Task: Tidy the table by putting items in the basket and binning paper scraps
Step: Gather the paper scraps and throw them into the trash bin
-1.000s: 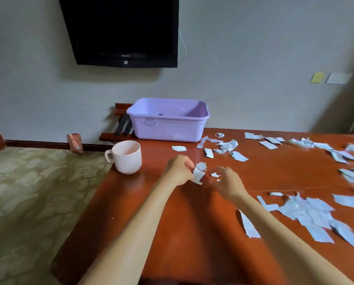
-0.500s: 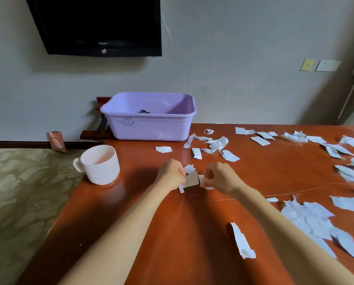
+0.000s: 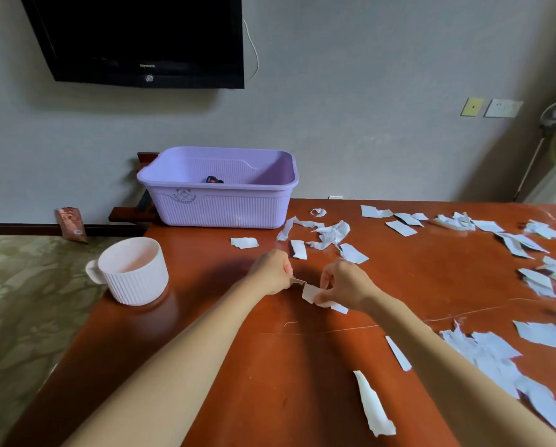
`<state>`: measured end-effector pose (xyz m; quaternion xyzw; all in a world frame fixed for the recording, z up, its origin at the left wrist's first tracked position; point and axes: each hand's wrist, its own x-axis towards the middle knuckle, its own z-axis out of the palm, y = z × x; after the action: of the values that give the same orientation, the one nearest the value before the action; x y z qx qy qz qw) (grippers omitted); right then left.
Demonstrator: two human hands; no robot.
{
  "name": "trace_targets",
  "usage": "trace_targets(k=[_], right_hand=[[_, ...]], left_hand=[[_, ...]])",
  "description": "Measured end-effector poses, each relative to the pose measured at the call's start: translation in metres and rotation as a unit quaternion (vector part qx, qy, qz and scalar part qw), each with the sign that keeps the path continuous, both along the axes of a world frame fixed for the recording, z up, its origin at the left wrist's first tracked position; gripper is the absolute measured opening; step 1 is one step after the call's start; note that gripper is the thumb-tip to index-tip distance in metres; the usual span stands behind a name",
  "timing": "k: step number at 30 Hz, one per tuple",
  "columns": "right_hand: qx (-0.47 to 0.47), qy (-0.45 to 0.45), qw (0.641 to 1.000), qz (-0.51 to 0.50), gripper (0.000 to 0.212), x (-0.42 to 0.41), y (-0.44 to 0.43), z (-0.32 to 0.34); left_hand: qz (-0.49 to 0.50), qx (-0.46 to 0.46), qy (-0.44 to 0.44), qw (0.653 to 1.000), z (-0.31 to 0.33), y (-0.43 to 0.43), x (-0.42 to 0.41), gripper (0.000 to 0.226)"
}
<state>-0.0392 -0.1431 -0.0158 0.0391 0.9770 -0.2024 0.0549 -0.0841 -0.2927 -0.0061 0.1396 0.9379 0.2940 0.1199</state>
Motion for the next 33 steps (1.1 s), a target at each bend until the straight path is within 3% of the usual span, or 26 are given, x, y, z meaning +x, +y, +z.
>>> trace_targets(k=[3, 6, 12, 16, 20, 24, 28, 33], right_hand=[[-0.033, 0.007, 0.999, -0.005, 0.024, -0.005, 0.001, 0.001], [-0.106, 0.045, 0.993, -0.040, 0.017, -0.013, 0.002, 0.005], [-0.212, 0.066, 0.968, -0.120, 0.051, -0.042, -0.012, 0.006], [-0.197, 0.064, 0.966, -0.156, 0.062, -0.067, -0.021, 0.000], [-0.146, 0.015, 0.975, -0.168, 0.046, -0.079, -0.026, 0.003], [-0.125, -0.012, 0.981, -0.149, 0.034, -0.087, -0.028, 0.005], [-0.153, -0.007, 0.978, -0.143, 0.030, -0.084, -0.029, 0.004], [-0.197, 0.010, 0.970, -0.142, 0.016, -0.072, -0.024, 0.005]], left_hand=[[0.024, 0.010, 0.013, 1.000, -0.005, -0.002, -0.002, 0.007], [0.051, 0.031, 0.020, 0.998, -0.008, -0.007, -0.007, 0.024], [0.149, 0.118, 0.038, 0.981, -0.006, -0.031, -0.032, 0.046], [0.182, 0.095, 0.042, 0.978, -0.011, -0.043, -0.055, 0.056], [0.187, 0.057, 0.016, 0.981, -0.012, -0.042, -0.074, 0.069], [0.162, -0.027, 0.000, 0.986, -0.011, -0.040, -0.087, 0.063], [0.168, -0.070, -0.005, 0.983, -0.010, -0.038, -0.090, 0.057], [0.183, -0.061, 0.034, 0.981, -0.012, -0.032, -0.081, 0.047]])
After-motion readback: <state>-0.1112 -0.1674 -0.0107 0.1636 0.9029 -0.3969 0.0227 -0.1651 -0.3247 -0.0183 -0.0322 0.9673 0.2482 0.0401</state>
